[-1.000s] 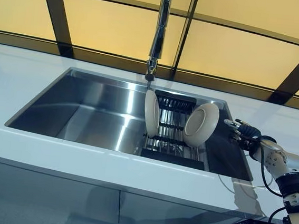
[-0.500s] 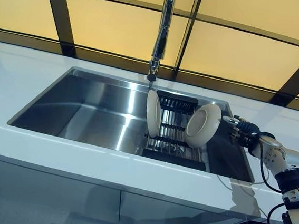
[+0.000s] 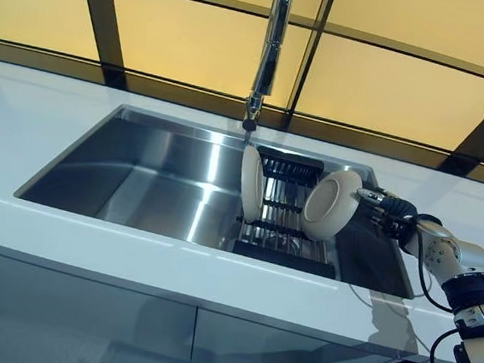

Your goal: Take plates into dishwasher

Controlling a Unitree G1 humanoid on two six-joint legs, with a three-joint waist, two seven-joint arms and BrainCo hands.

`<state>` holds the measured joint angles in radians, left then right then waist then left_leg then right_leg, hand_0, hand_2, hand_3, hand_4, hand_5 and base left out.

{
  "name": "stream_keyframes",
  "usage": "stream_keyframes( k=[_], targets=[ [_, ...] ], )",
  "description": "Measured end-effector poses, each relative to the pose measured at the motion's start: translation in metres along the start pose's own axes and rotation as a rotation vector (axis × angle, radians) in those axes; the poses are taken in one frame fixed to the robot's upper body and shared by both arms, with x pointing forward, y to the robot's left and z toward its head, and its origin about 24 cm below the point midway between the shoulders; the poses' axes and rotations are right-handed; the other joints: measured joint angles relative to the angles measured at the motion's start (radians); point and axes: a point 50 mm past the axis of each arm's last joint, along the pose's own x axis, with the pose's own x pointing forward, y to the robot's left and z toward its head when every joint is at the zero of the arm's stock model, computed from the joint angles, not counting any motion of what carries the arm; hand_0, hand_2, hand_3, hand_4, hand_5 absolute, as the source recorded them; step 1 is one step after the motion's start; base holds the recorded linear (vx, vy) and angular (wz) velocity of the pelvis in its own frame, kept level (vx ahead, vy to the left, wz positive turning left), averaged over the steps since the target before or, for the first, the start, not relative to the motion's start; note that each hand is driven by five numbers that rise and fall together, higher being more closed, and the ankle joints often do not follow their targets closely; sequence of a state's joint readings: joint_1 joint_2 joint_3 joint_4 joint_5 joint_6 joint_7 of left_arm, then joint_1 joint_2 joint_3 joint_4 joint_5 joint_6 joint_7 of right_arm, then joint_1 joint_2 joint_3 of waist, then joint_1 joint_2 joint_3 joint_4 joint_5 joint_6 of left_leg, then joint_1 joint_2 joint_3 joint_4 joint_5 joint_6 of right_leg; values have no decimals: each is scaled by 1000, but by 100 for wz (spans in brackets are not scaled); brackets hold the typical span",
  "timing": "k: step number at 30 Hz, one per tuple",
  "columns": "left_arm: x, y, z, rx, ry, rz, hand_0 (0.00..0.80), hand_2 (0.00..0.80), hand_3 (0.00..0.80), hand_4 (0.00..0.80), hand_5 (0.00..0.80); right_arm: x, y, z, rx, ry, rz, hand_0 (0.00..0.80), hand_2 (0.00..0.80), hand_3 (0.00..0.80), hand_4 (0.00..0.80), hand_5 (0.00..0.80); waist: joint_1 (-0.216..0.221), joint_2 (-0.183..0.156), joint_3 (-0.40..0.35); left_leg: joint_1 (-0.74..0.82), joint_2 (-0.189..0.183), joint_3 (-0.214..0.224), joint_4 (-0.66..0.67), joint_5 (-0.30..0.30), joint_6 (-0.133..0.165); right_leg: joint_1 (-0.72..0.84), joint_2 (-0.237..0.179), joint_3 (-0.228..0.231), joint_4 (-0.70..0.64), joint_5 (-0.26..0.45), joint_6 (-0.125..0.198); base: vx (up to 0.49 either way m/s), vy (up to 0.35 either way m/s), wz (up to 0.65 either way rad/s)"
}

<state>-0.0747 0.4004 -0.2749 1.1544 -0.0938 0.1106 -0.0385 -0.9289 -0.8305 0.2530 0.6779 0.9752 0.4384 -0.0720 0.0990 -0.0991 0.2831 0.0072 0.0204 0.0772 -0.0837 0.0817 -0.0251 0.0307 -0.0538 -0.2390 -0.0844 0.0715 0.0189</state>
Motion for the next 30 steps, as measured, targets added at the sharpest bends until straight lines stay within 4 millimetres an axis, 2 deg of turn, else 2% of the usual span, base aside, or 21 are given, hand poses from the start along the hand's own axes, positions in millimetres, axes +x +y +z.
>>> stream_keyframes(
  k=[7, 25, 26, 27, 30],
  targets=[
    [-1, -1, -5, -7, 5, -2, 0, 0, 0, 0, 0, 2, 7, -5, 9, 11, 19, 0, 0, 0, 0, 0, 0, -2, 1, -2, -1, -1, 0, 0, 0, -1, -1, -2, 0, 0, 0, 0, 0, 0],
    [-1, -1, -3, -19, -10, 0, 0, 0, 0, 0, 0, 4, 13, -11, 23, 38, 42, 0, 0, 0, 0, 0, -1, -1, 28, -21, -1, -4, 0, 1, 1, -19, -2, -6, 0, 0, 1, 0, 0, 0],
    [-1, -1, -3, -34, -13, 1, 0, 0, 0, 0, 0, 4, 13, -11, 23, 39, 42, 53, 53, 53, 53, 53, -1, 2, 35, -22, -1, -4, 0, 1, 1, -20, -2, -6, 0, 0, 1, 0, 0, 0],
    [-1, -1, -3, -40, -13, 2, 0, 0, 0, 0, 0, 4, 14, -11, 24, 39, 43, 169, 169, 169, 169, 169, -1, 4, 39, -23, -1, -4, 0, 1, 1, -22, -2, -6, 0, 1, 1, 0, 0, 0],
    [-1, -1, -2, -48, -25, 3, 0, 0, 0, 0, 0, 4, 14, -11, 24, 40, 44, 800, 800, 800, 800, 800, 1, 8, 48, -38, -2, -8, 1, 3, 2, -34, -2, -10, 0, 2, 0, 1, 10, 2]
  ],
)
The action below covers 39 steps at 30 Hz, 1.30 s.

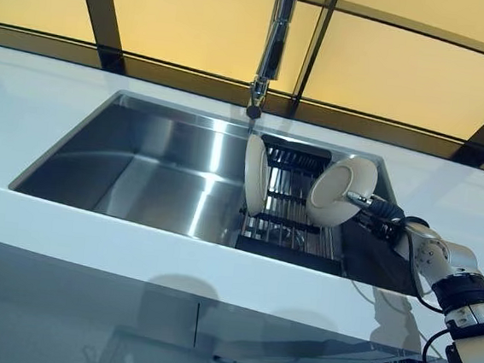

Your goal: Take plates into dishwasher

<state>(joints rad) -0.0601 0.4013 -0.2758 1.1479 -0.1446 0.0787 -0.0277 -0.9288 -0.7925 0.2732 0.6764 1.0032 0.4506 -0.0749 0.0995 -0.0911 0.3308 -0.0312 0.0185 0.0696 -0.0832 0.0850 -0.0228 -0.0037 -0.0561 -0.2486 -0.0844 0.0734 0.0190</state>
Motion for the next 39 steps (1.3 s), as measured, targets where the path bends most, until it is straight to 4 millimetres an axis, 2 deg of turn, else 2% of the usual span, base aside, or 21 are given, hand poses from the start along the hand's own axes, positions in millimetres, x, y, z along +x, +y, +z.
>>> stream_keyframes(
  k=[8, 33, 34, 35, 36, 39],
  targets=[
    [0, -1, 4, -7, -19, -2, 0, 0, 0, 0, 0, 2, 4, -3, 3, 8, 14, 800, 800, 800, 800, 800, 1, 7, 11, -1, -2, -6, 0, 1, 1, 2, -2, -6, 0, 0, 0, 4, 3, 2],
    [0, -1, 6, -4, -29, 4, 0, 0, 0, 0, 0, 1, 0, -1, -27, -14, -46, 800, 800, 800, 800, 800, 0, 7, 11, 22, -2, -11, 0, 3, 2, 25, -2, -6, 0, 1, 1, 0, 0, 0],
    [0, -1, 6, -4, -29, 3, 0, 0, 0, 0, 0, 1, 1, -1, -24, -14, -43, 722, 722, 722, 722, 722, 0, 7, 11, 22, -2, -11, 0, 4, 2, 25, -2, -6, 0, 1, 1, 0, 0, 0],
    [0, -1, 6, -4, -29, 3, 0, 0, 0, 0, 0, 1, 1, -1, -20, -13, -40, 245, 245, 245, 245, 245, 0, 7, 11, 22, -3, -11, 0, 4, 3, 25, -2, -6, 0, 1, 1, 0, 0, 0],
    [0, -1, 6, -4, -29, 3, 0, 0, 0, 0, 0, 1, 1, -1, -18, -12, -37, 0, 0, 0, 0, 0, 0, 7, 11, 22, -3, -11, 0, 4, 3, 25, -2, -6, 0, 1, 1, 0, 0, 0],
    [0, -1, 6, -2, -29, 3, 0, 0, 0, 0, 0, 1, 2, -2, 0, -3, -20, 0, 0, 0, 0, 0, 0, 7, 11, 22, -3, -11, 0, 4, 3, 26, -2, -6, 0, 1, 1, 0, 0, 0]
  ],
)
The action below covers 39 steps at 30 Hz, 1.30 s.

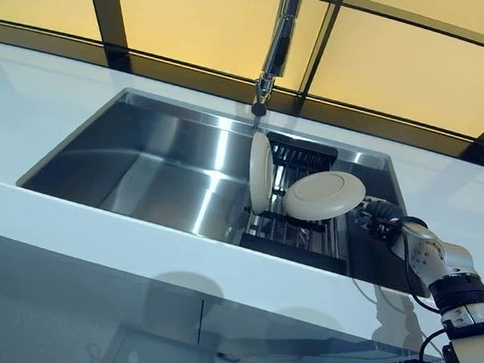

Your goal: Take plates into dishwasher

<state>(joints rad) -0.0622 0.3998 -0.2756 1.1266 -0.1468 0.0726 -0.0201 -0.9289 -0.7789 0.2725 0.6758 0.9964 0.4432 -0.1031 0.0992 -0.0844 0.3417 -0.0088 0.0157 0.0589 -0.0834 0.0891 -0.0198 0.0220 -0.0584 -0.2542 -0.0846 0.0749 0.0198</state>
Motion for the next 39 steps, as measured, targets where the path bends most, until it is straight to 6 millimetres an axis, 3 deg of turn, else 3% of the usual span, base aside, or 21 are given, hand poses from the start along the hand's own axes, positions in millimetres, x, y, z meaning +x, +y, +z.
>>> stream_keyframes(
  k=[29, 39],
  targets=[
    [-1, 0, -7, 17, 5, -3, 0, 0, 0, 0, 0, -1, -2, -11, 95, 90, 59, 0, 0, 0, 0, 0, -10, -33, -60, 21, 2, 24, 0, 0, 0, 10, 1, 23, 0, 9, 0, 0, -4, -2],
    [-1, -1, -8, 18, 5, -4, 0, 0, 0, 0, 0, -3, -8, -30, 95, 162, 59, 0, 0, 0, 0, 0, -10, -27, -67, 6, 2, 22, 0, 0, 0, -4, 0, 23, 0, 10, 0, 0, 0, 0]
  ],
)
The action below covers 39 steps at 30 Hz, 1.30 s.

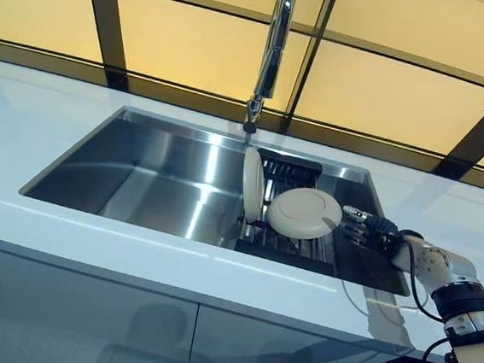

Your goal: Take plates into dishwasher

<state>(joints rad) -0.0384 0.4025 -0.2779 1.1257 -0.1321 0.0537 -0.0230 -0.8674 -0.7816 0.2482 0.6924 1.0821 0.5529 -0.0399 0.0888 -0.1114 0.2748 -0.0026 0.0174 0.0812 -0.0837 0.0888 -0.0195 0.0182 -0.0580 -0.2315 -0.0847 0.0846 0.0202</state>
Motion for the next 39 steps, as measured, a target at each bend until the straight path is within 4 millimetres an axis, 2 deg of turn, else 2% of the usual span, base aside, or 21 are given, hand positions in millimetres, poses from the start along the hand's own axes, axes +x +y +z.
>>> stream_keyframes(
  k=[6, 18, 39],
  targets=[
    [0, 0, 3, -8, -22, 0, 0, 0, 0, 0, 0, 0, -1, -2, 0, 6, 8, 0, 0, 0, 0, 0, 3, 6, 2, -12, -1, 0, 1, 2, 2, -13, -1, 0, 0, 2, -2, 0, 0, 0],
    [-1, -1, 17, -55, -130, 4, 0, 0, 0, 0, 0, 1, -7, -4, -15, 15, -7, 0, 0, 0, 0, 0, 10, 49, 39, -31, -2, -3, 0, 3, 3, -29, -2, -8, 0, 2, -2, -3, -1, 1],
    [-1, -1, 21, -55, -150, -5, 0, 0, 0, 0, 0, 0, -6, 3, 10, -39, -3, 0, 0, 0, 0, 0, 11, 56, 75, -34, -3, -10, 0, 4, 3, -29, -3, -13, 0, 2, -1, 0, 0, 0]
  ],
)
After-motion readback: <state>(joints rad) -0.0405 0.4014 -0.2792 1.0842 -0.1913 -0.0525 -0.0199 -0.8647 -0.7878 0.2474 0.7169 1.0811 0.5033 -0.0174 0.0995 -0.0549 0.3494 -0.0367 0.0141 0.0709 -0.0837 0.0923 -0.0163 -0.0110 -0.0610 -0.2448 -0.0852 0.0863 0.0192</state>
